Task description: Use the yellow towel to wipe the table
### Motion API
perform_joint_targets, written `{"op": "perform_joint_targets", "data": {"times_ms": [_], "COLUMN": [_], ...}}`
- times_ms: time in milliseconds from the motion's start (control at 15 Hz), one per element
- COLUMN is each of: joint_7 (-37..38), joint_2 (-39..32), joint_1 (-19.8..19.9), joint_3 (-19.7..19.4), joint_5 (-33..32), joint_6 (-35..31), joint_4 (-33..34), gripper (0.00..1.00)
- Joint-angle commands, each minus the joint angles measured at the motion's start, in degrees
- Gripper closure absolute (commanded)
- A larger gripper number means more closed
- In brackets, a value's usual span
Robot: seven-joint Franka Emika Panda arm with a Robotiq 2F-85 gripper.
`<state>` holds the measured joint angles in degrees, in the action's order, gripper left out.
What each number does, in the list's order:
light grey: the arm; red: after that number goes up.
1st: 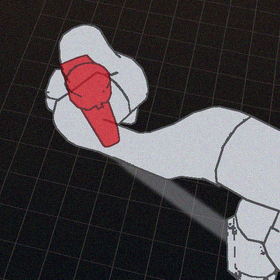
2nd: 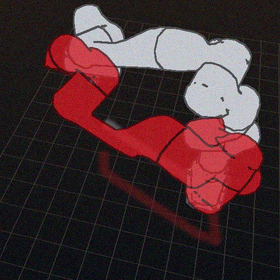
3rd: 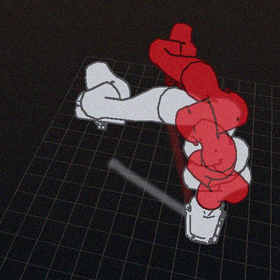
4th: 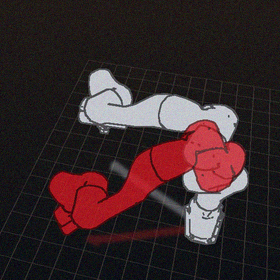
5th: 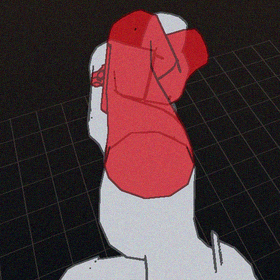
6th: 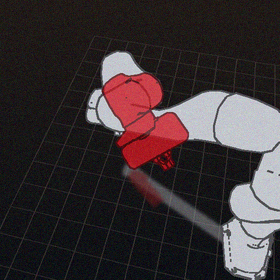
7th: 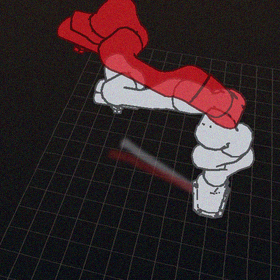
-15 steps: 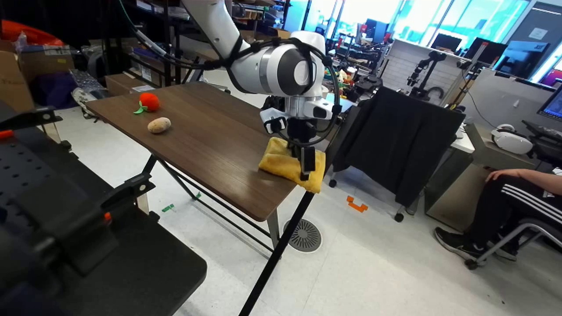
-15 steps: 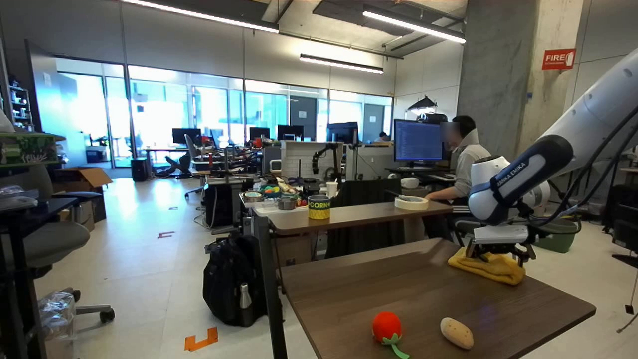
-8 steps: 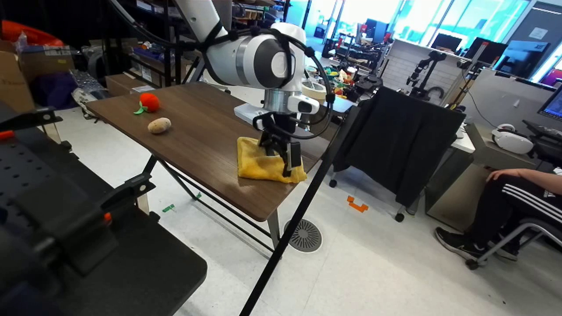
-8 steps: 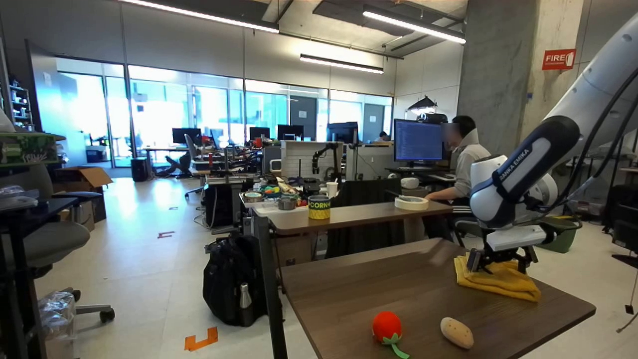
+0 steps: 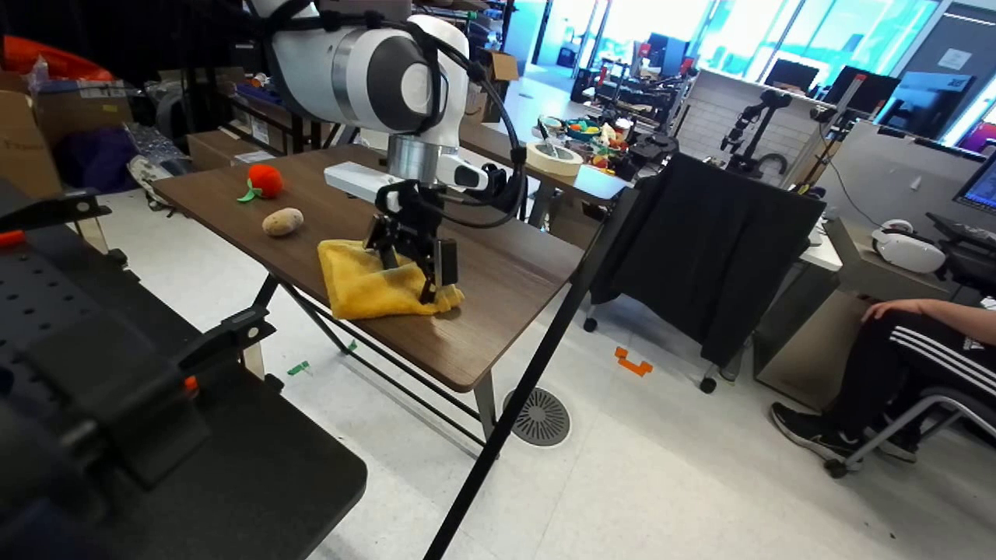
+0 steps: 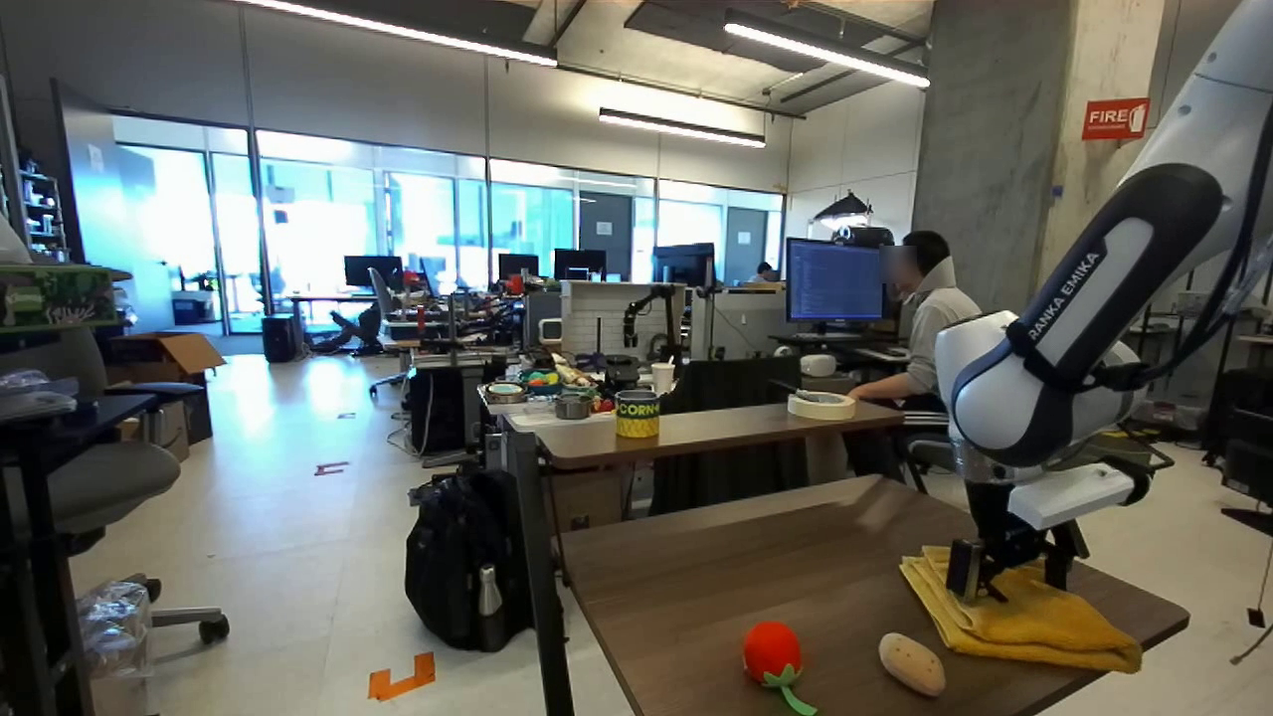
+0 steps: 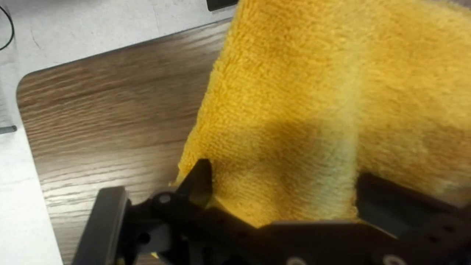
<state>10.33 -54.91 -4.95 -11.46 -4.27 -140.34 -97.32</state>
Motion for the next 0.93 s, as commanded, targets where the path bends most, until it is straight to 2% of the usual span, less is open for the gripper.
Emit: {"op": "perform_joint_targets", "data": {"times_ms": [0,200,400,600,867], "joint_7": [4.19,6.12,10.79,19.19,35.62], "joint_2": [-2.67,-7.62,-12.97,-19.09,-26.48], "joint_1": [3.10,7.13,9.05,8.74,5.16], "joint_3": [1.76,1.92,0.91,-0.94,-3.74], "joint_5": [3.14,6.84,9.68,11.05,10.71], "joint_6": [-5.10,-3.09,-4.12,-4.70,-3.93], "joint_4": [4.53,15.91,25.32,34.21,44.83], "gripper": [0.00,0.00,0.00,0.00,0.00]}}
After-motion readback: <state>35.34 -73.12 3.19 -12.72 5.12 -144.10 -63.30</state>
